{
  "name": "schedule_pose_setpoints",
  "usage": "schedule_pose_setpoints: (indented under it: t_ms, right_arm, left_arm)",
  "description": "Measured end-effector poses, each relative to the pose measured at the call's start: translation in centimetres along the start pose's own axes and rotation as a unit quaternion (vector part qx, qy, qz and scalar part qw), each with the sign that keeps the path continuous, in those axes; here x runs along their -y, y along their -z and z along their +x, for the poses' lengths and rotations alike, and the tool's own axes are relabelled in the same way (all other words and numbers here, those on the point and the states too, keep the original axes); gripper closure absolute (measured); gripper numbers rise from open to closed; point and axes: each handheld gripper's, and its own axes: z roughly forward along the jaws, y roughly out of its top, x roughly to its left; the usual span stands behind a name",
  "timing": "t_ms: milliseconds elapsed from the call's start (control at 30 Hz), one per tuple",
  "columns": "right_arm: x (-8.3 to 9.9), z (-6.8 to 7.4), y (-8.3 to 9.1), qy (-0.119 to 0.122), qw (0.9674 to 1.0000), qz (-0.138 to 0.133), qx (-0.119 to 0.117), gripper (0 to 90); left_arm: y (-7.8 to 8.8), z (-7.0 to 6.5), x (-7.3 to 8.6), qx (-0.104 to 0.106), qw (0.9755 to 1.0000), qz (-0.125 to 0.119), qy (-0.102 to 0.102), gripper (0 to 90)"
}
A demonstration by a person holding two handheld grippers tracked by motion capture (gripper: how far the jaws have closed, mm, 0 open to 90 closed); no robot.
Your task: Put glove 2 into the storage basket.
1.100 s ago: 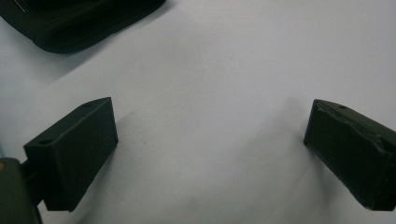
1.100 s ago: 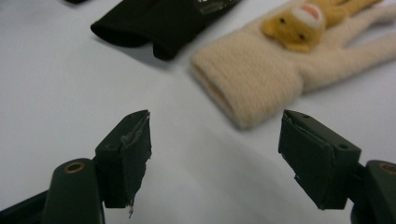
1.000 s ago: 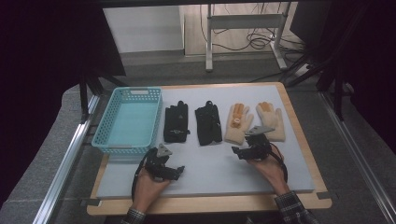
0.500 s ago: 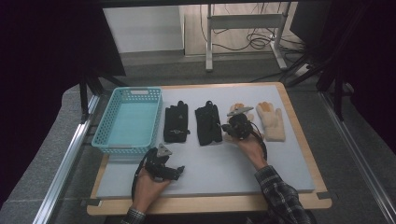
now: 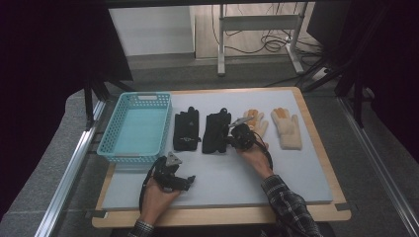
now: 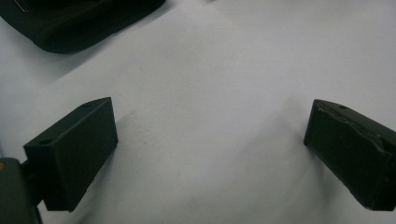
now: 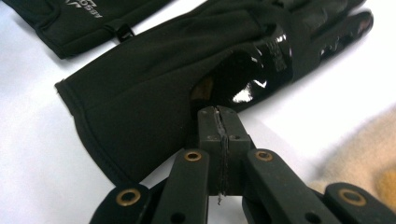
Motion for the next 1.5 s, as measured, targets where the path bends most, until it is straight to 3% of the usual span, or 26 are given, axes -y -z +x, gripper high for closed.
schedule_pose_setpoints:
  t_ms: [67, 200, 300, 400, 533, 700, 767, 967, 1067, 1233, 1500]
  right_arm:
    - [-0.4, -0.1, 0.4, -0.001, 0.9999, -0.006, 0.011, 85.2]
    - [-1.3, -1.6, 1.1, -0.021, 0.9989, -0.025, 0.034, 72.6]
    - [-2.3, -2.6, 0.7, -0.035, 0.9976, -0.045, 0.039, 56.3]
    - [-3.4, -3.1, -0.3, -0.044, 0.9968, -0.06, 0.027, 42.9]
    - [-4.9, -2.9, -2.4, -0.038, 0.9982, -0.041, 0.021, 33.0]
    - [-5.3, -3.0, -5.0, -0.027, 0.9983, 0.008, 0.05, 28.9]
    - [-5.3, -3.1, -5.2, -0.037, 0.9981, 0.008, 0.048, 31.7]
    - [-5.4, -3.0, -4.8, -0.057, 0.9975, 0.016, 0.04, 73.4]
    - [-5.2, -3.2, -4.6, -0.061, 0.9974, 0.013, 0.036, 81.9]
    - [-5.4, -3.0, -4.2, -0.055, 0.9977, 0.016, 0.037, 84.9]
    - [-5.6, -2.6, -1.1, -0.074, 0.9971, -0.016, 0.005, 85.3]
  left_arm:
    - [0.0, 0.0, 0.0, 0.0, 1.0, 0.0, 0.0, 2.8]
    - [0.0, 0.0, 0.0, 0.0, 1.0, 0.0, 0.0, 2.8]
    - [0.0, 0.0, 0.0, 0.0, 1.0, 0.001, -0.001, 2.8]
    - [0.0, 0.0, 0.0, 0.0, 1.0, 0.0, 0.001, 2.8]
    - [0.0, 0.0, 0.0, 0.001, 1.0, -0.001, 0.002, 2.8]
    - [0.0, 0.0, 0.0, 0.001, 1.0, -0.001, 0.002, 2.8]
    - [0.0, 0.0, 0.0, 0.001, 1.0, 0.001, -0.001, 2.8]
    - [0.0, 0.0, 0.0, 0.001, 1.0, 0.001, -0.002, 2.8]
    - [0.0, 0.0, 0.0, 0.001, 1.0, -0.001, 0.002, 2.8]
    - [0.0, 0.0, 0.0, 0.001, 1.0, 0.002, -0.002, 2.8]
    - [0.0, 0.1, 0.0, 0.0, 1.0, 0.003, -0.003, 2.8]
